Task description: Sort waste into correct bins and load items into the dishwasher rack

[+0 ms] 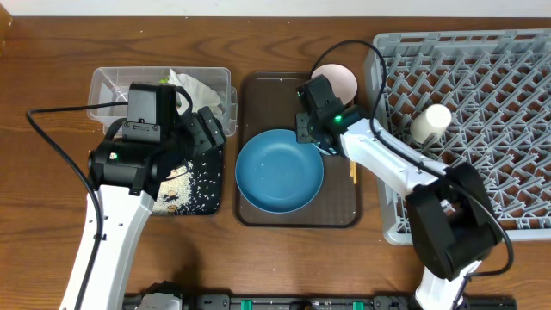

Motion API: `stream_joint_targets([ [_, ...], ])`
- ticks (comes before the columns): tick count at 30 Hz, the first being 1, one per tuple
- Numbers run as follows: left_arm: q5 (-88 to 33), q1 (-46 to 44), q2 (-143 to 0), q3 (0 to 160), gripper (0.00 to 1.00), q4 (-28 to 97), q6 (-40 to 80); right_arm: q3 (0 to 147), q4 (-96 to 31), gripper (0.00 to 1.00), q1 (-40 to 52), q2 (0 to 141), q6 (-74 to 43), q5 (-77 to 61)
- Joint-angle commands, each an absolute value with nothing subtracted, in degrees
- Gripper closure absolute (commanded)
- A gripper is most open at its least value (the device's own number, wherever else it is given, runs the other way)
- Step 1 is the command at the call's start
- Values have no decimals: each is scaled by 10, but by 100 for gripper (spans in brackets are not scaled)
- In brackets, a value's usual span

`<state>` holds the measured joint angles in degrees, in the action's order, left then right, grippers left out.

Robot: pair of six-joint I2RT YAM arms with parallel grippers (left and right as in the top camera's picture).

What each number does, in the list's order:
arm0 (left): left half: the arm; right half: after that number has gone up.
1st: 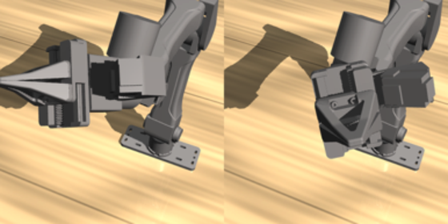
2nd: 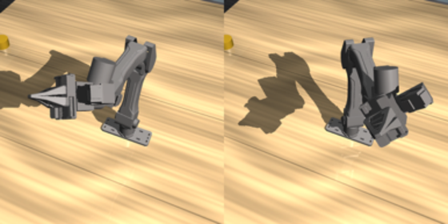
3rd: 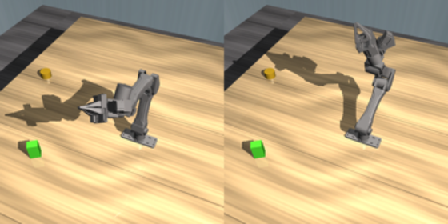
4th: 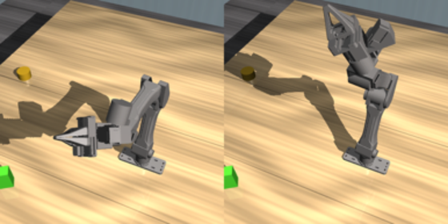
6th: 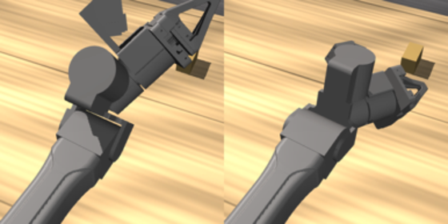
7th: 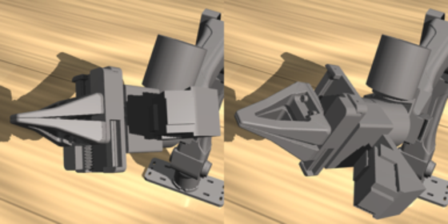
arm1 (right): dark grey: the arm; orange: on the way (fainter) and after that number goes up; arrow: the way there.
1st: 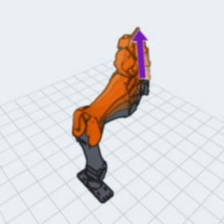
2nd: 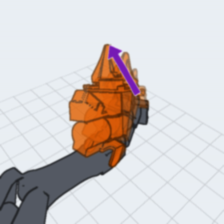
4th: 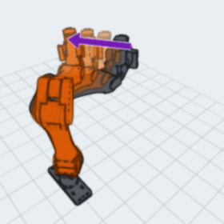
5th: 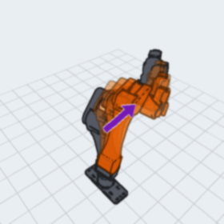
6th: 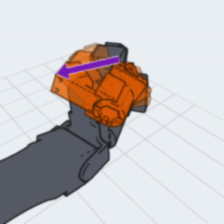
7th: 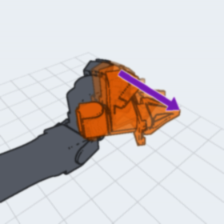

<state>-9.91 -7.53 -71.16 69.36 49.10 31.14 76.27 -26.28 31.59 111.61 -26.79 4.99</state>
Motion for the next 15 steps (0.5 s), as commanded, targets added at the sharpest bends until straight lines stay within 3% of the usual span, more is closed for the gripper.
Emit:
stream_joint_targets([
  [1, -96, -72, -714, 706, 10, 492, 307, 756, -260, 78, 319, 1145, -289, 62],
  [6, -96, -72, -714, 706, 10, 492, 307, 756, -255, 78, 321, 1151, -289, 62],
  [15, -96, -72, -714, 706, 10, 492, 307, 757, -258, 94, 318, 1138, -289, 56],
])
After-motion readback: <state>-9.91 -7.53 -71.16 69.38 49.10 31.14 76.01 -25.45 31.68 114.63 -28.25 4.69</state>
